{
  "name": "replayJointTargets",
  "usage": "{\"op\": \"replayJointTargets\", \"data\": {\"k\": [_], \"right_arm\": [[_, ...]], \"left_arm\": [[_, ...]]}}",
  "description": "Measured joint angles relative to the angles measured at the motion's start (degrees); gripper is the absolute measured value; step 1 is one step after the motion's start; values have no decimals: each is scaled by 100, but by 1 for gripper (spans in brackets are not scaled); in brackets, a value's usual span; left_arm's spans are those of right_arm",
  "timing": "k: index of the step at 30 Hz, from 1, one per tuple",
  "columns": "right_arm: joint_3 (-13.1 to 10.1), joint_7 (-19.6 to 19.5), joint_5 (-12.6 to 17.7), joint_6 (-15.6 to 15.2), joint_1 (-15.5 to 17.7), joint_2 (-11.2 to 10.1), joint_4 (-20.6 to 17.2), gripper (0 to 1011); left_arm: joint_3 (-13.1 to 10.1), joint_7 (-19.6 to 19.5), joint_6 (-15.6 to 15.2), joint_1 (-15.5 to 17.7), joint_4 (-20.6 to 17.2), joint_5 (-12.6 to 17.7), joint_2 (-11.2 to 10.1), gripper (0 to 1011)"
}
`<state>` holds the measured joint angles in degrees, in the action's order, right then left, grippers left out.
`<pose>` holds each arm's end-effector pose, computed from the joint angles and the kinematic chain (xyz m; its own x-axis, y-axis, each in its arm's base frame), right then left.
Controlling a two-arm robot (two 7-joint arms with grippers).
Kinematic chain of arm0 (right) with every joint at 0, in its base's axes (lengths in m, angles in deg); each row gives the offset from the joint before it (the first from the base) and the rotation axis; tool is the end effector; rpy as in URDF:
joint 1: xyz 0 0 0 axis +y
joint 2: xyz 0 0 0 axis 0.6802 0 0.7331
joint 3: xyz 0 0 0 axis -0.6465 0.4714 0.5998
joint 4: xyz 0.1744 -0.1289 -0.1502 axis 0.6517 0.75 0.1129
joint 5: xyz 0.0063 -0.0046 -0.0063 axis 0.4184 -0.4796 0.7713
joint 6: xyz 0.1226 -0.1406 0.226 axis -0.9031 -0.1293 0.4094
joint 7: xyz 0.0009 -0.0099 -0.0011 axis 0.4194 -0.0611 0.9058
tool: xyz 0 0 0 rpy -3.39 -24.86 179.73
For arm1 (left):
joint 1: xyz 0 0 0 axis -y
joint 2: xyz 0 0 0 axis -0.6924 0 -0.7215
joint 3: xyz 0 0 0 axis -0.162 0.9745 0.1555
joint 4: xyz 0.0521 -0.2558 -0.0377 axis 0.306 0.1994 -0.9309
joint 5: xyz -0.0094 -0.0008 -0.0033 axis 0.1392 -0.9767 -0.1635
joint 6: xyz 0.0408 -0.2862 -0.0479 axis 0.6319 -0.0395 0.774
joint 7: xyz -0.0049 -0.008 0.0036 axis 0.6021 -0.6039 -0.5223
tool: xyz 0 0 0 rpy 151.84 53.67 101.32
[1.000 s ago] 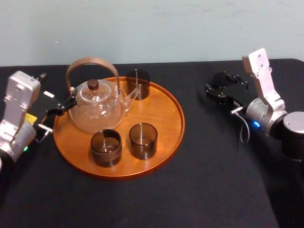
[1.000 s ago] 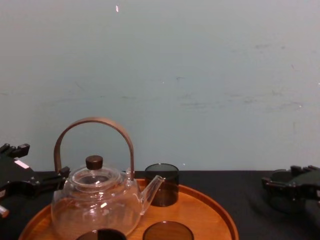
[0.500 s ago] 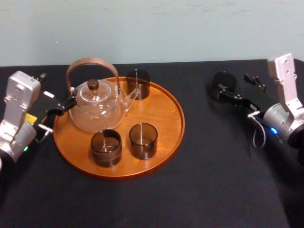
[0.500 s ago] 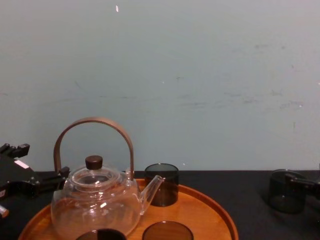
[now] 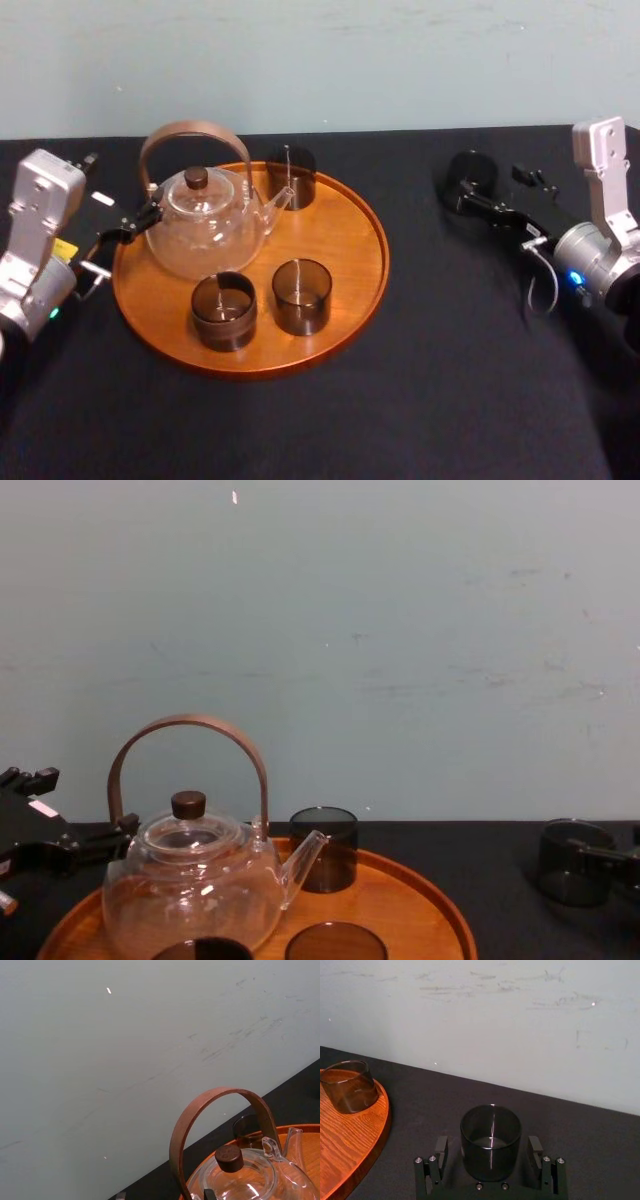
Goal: Pick up the glass from the table and place it on the tray.
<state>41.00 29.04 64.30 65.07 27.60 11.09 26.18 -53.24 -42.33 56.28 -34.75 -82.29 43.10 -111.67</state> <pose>0.3906 -0.0798 -0.2963 0.3717 -0.9280 0.0249 0.9137 0.3610 -0.1867 0.3389 0.0718 -0.2779 0.2924 0.8803 0.3736 -0.9552 0.2874 0.0704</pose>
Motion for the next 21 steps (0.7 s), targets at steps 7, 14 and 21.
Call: {"op": "replayJointTargets", "data": {"k": [7,14,21], "right_arm": [[76,25,55,22,-158,44,293,1008],[129,26,72,37,-227,58,435,1009],[152,28,101,50,-260,55,492,1009]], "left_arm": [[0,0,0,0,0,0,0,1009],[1,0,0,0,0,0,0,1009],[0,0,0,0,0,0,0,1010]]}}
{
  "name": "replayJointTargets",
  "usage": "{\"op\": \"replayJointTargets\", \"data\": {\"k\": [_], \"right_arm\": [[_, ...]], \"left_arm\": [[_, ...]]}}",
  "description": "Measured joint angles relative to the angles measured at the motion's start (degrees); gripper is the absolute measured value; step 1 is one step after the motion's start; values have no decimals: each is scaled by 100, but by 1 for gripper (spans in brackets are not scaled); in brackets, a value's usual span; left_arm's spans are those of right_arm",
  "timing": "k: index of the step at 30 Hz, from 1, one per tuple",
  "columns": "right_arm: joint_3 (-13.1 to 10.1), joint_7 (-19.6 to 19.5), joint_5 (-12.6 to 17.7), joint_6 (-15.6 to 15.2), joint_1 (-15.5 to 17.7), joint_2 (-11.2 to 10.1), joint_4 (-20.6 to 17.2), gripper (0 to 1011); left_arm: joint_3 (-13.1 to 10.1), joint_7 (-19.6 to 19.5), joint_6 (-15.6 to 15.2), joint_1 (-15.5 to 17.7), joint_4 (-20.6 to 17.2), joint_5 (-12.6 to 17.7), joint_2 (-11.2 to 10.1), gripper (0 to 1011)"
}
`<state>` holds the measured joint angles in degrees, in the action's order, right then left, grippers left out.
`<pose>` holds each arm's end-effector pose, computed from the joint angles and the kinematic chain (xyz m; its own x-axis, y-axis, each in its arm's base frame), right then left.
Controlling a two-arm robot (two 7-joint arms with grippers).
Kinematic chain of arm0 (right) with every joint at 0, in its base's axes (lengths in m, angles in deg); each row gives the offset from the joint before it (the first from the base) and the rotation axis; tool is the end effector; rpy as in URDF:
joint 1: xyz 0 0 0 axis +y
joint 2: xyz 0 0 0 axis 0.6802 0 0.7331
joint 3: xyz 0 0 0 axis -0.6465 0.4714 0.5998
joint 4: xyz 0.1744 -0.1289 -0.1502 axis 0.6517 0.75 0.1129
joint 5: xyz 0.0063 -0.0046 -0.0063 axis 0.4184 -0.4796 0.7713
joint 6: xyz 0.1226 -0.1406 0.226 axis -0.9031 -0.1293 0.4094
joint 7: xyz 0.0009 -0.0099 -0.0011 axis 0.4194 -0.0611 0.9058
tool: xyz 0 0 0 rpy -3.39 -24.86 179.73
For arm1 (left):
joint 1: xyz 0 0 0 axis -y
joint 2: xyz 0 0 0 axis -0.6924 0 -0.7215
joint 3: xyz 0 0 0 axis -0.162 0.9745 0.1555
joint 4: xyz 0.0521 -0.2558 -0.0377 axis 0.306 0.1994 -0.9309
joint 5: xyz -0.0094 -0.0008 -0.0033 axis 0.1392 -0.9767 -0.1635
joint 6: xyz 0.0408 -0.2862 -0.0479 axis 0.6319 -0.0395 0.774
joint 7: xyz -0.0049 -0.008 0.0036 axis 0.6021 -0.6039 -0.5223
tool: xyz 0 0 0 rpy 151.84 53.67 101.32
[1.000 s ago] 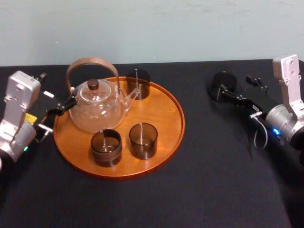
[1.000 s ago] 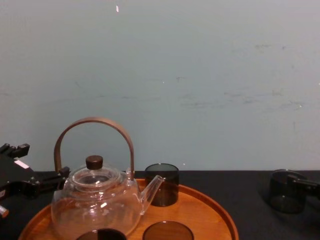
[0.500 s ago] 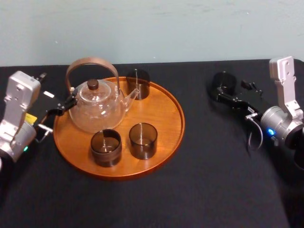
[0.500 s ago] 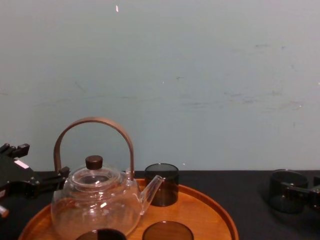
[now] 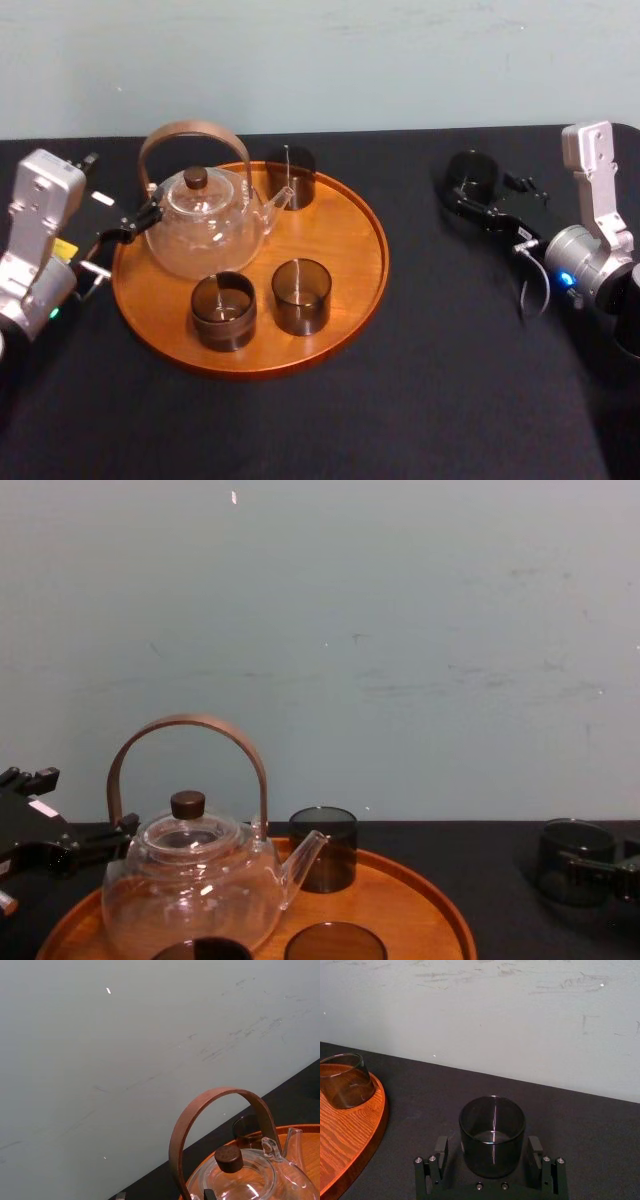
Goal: Pick up the glass from the table and place it on the tray.
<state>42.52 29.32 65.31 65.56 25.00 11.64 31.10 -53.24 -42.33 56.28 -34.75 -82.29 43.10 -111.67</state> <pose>0.3985 -0.0778 -0.3052 0.3732 -0.9278 -0.0002 0.9063 0.3646 -0.2139 0.3389 0.0718 -0.2779 0.2924 0.8803 0.3736 -0.9552 0.2874 0.0704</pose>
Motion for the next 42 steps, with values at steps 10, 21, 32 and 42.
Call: {"op": "replayJointTargets", "data": {"k": [10,21,32,42], "right_arm": [[52,53,33,20,-199,56,278,1009],[111,81,30,55,-522,154,720,1009],[95,169,62,58,-872,249,1238,1009],[129,208,48,73,-967,277,1359,1009]], "left_arm": [[0,0,0,0,0,0,0,1010],[0,0,0,0,0,0,0,1010],[0,0,0,0,0,0,1,1010],[0,0,0,0,0,0,0,1010]]}}
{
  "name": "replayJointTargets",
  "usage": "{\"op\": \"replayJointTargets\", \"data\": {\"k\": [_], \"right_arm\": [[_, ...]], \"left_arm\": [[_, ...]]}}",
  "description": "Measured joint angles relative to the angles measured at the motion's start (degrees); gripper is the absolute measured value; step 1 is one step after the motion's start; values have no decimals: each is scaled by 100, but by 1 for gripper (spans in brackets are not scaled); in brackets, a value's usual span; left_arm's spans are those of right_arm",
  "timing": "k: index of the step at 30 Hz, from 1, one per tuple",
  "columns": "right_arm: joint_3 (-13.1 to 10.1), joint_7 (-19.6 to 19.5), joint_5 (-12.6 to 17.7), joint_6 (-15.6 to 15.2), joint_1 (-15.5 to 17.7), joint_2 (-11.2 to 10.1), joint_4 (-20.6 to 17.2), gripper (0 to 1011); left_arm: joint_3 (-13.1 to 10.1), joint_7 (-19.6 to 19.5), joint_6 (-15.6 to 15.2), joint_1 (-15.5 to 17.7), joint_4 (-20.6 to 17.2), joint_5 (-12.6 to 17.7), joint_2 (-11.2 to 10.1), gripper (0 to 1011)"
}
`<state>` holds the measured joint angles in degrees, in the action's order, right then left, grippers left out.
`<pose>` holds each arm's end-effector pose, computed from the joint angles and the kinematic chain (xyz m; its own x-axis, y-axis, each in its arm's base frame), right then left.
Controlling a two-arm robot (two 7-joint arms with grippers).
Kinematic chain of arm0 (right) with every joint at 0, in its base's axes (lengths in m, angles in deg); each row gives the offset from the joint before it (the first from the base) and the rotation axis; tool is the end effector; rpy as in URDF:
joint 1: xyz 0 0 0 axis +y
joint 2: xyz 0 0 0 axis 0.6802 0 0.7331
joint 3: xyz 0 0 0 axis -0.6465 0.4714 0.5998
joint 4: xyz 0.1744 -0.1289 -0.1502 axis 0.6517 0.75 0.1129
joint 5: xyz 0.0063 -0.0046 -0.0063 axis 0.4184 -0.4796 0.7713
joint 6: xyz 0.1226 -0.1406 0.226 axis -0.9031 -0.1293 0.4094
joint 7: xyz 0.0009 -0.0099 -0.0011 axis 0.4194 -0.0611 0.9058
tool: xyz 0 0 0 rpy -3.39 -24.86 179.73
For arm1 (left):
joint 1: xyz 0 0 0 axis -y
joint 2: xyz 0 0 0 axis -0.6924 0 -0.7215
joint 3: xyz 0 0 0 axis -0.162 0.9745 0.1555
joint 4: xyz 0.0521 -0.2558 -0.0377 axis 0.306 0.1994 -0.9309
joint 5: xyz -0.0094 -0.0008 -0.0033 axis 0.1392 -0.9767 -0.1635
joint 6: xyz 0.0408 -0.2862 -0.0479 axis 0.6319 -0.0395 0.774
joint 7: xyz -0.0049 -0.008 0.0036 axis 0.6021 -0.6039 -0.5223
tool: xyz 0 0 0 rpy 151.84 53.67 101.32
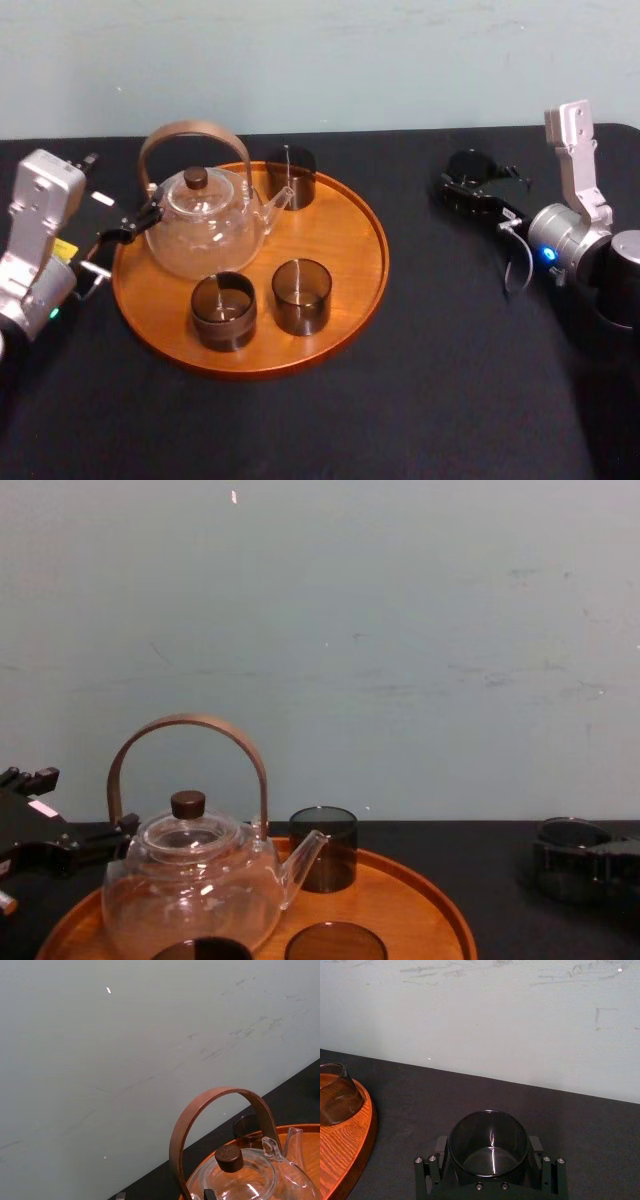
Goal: Pick up the glass from the table and place it on the tray.
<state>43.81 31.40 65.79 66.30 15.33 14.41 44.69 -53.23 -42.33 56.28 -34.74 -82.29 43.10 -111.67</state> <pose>0.4321 -0.0736 -0.3052 0.3718 -0.9269 -0.0514 0.8946 0.3726 -0.2468 0.3390 0.0719 -0.2779 0.2922 0.8803 0.3737 -0.9553 0.2873 0.0701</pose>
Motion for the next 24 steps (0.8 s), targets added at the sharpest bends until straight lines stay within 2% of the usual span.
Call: {"op": "replayJointTargets", "data": {"k": [6,12,24], "right_arm": [[-5,0,-3,0,2,-1,-3,1004],[-9,-1,-4,1,9,-5,-12,913],[-14,-4,-3,0,16,-8,-20,912]], "left_arm": [[0,0,0,0,0,0,0,1009],[0,0,0,0,0,0,0,1009],[0,0,0,0,0,0,0,1009]]}}
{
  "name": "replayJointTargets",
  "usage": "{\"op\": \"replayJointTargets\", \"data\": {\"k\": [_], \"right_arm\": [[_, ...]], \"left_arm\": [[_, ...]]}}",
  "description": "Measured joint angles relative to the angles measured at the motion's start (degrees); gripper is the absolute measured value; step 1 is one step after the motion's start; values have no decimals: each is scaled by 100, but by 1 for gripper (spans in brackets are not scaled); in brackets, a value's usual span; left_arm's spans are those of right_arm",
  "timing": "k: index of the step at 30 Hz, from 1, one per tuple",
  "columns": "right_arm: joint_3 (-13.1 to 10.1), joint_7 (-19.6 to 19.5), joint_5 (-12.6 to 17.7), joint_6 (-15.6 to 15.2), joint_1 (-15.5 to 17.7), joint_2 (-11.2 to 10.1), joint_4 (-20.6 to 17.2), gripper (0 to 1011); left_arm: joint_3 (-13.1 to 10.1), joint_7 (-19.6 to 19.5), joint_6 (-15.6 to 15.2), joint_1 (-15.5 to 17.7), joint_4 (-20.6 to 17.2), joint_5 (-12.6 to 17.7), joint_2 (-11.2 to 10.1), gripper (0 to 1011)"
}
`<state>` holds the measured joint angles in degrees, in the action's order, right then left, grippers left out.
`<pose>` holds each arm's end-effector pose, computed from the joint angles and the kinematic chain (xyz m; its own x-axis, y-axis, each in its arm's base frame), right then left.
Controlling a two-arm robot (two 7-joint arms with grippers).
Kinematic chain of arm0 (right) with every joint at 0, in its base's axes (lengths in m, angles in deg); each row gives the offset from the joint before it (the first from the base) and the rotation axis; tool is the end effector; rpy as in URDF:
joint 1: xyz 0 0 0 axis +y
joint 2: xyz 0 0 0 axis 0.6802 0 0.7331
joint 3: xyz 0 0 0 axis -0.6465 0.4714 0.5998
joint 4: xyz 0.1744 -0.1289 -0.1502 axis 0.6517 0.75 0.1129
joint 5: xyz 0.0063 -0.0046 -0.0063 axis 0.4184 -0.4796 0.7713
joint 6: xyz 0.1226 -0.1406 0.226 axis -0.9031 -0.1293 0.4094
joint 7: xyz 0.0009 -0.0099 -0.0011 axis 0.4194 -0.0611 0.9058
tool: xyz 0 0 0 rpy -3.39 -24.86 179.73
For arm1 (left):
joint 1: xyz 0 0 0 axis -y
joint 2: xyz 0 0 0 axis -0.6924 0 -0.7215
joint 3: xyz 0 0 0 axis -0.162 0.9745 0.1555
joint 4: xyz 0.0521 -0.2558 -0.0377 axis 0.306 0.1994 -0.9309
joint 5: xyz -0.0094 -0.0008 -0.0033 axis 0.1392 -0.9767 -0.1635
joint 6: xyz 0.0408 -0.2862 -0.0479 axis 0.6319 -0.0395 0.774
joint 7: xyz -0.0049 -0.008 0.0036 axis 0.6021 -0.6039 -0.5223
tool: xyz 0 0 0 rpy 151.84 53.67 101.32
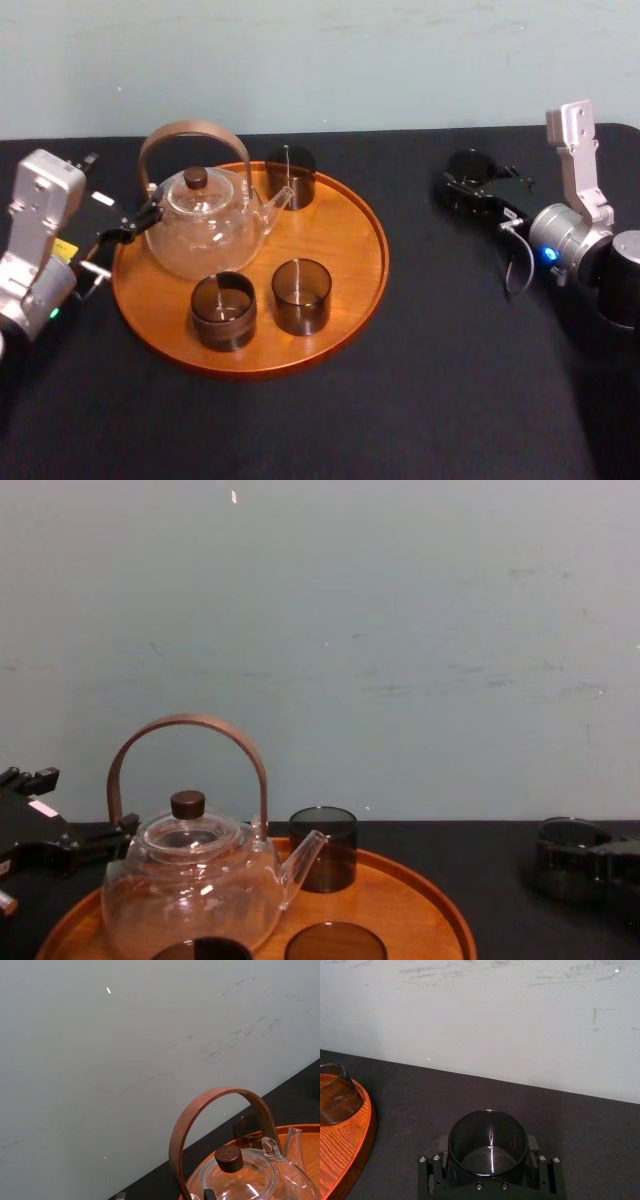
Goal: Pick up the glass from the table and place it on the tray.
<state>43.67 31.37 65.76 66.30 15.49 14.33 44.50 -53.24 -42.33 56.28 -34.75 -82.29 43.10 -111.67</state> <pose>0.4315 -0.0745 -0.3052 0.3699 -0.9277 -0.0507 0.8956 0.3706 -0.2461 0.3389 0.0718 -0.2779 0.2924 0.8803 0.3736 -0.9552 0.2874 0.0704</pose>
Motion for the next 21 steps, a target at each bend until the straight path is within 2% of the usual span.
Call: {"op": "replayJointTargets", "data": {"k": [11,21], "right_arm": [[-58,-14,47,-52,86,-18,-149,912],[-45,-65,87,-278,368,-105,-857,912]], "left_arm": [[0,0,0,0,0,0,0,1010],[0,0,0,0,0,0,0,1009]]}}
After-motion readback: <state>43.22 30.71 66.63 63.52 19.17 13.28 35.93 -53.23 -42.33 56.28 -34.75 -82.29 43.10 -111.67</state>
